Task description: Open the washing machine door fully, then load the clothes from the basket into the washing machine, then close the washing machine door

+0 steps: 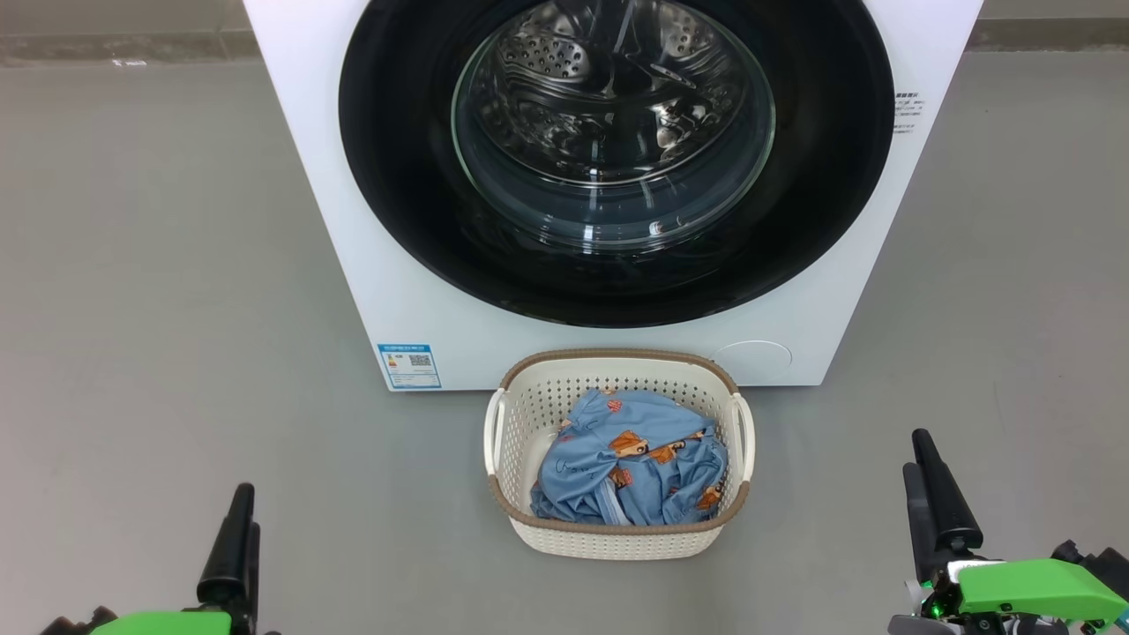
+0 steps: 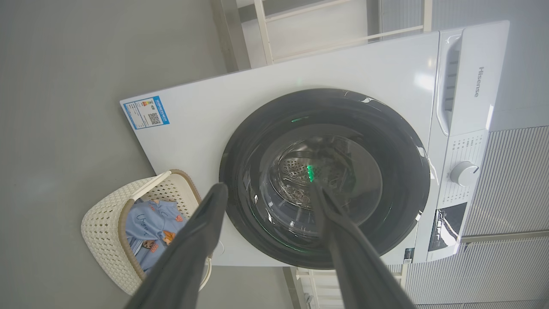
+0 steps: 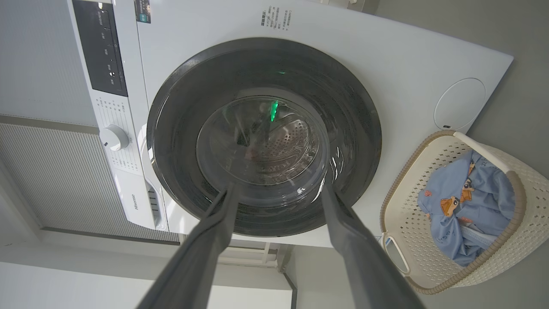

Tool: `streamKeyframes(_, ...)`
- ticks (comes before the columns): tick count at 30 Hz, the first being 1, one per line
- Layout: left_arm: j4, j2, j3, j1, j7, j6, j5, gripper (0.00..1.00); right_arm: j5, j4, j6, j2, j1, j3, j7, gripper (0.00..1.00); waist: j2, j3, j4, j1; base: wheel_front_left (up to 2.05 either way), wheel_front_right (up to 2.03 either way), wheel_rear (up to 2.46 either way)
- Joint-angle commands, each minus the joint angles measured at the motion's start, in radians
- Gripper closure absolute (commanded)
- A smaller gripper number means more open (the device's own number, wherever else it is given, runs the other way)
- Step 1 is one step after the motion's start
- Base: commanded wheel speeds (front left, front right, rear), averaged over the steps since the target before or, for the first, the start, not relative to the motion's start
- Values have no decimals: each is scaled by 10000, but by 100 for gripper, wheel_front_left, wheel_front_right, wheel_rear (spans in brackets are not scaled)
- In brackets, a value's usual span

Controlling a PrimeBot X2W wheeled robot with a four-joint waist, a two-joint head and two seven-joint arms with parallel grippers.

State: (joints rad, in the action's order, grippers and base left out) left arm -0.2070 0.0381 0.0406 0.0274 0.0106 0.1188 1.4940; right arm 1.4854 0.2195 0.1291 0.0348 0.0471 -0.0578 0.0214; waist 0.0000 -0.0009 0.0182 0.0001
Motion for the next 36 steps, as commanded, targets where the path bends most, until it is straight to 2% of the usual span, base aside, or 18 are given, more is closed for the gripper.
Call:
streamKeyframes(1, 359, 185, 104, 447, 147, 44, -238, 0, -222, -357, 6, 101, 533, 174, 132, 0, 0, -3, 6, -1, 0, 0, 0)
streamKeyframes(14, 647, 345, -70, 482, 513, 56, -1174, 0, -1500, -592, 7, 109, 651, 522, 483, 0, 0, -23, 31, -1, 0, 0, 0)
streamKeyframes(22, 732, 533, -304, 490, 756, 63, -2299, 0, -2906, -601, 8, 201, 743, 777, 717, 0, 0, -48, 20, -1, 0, 0, 0)
streamKeyframes(29, 531, 703, -382, 557, 969, 70, -3972, 0, -4526, -579, 9, 274, 810, 921, 922, 0, 0, -42, 23, -1, 0, 0, 0)
streamKeyframes(36, 459, 726, -291, 624, 1182, 77, -6098, 0, -6283, -505, 10, 336, 924, 1092, 1127, 0, 0, -21, 10, -1, 0, 0, 0)
